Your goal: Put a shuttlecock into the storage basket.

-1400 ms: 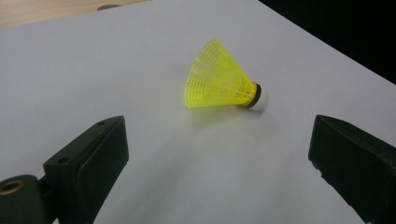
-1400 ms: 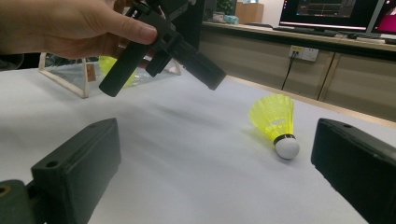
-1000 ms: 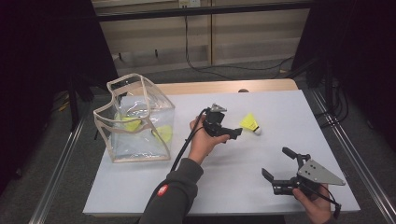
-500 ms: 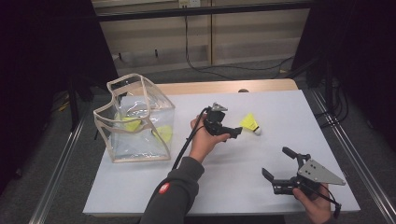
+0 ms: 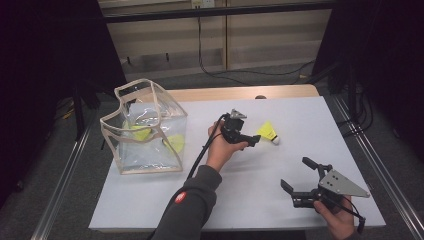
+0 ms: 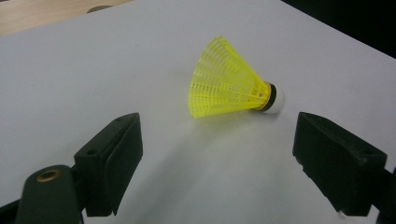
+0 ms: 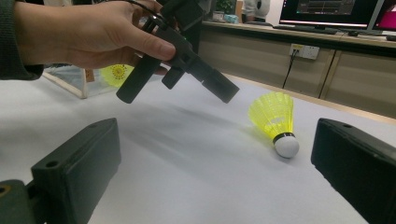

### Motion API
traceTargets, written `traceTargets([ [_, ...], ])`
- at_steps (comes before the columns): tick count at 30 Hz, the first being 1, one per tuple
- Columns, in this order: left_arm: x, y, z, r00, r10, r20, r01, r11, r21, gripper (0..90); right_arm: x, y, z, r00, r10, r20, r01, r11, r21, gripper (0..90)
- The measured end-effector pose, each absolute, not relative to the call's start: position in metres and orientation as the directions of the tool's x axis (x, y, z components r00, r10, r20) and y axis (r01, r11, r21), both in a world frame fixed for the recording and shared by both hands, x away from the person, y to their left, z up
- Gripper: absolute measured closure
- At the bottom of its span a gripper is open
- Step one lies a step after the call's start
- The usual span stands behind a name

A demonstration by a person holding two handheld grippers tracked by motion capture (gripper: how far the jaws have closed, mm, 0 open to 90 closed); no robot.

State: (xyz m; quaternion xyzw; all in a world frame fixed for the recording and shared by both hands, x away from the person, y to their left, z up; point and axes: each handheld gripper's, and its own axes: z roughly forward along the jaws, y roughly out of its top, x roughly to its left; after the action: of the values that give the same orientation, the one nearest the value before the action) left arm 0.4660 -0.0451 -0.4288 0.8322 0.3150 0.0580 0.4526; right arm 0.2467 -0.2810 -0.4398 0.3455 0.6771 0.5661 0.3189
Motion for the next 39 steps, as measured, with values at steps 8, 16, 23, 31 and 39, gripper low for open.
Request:
traceTargets([
  [8, 0.468, -0.053, -0.433, 0.803, 0.564, -0.190, 0.467, -0.399, 0.789, 17.1, 0.247, -0.282, -0.440, -0.557, 0.830, -0.037, 0.109, 0.118, 0.987, 1.3],
  [16, 0.466, -0.056, -0.430, 0.807, 0.563, -0.179, 0.459, -0.408, 0.789, 16.5, 0.246, -0.280, -0.438, -0.563, 0.826, -0.039, 0.102, 0.116, 0.988, 1.3],
  [23, 0.469, -0.058, -0.432, 0.810, 0.558, -0.178, 0.461, -0.420, 0.782, 16.5, 0.247, -0.282, -0.439, -0.558, 0.830, -0.032, 0.108, 0.110, 0.988, 1.3],
  [31, 0.474, -0.062, -0.436, 0.808, 0.560, -0.183, 0.464, -0.413, 0.784, 19.3, 0.248, -0.282, -0.440, -0.559, 0.829, -0.034, 0.105, 0.111, 0.988, 1.3],
  [39, 0.478, -0.073, -0.437, 0.827, 0.535, -0.170, 0.441, -0.432, 0.787, 23.8, 0.248, -0.282, -0.439, -0.560, 0.828, -0.030, 0.105, 0.107, 0.989, 1.3],
])
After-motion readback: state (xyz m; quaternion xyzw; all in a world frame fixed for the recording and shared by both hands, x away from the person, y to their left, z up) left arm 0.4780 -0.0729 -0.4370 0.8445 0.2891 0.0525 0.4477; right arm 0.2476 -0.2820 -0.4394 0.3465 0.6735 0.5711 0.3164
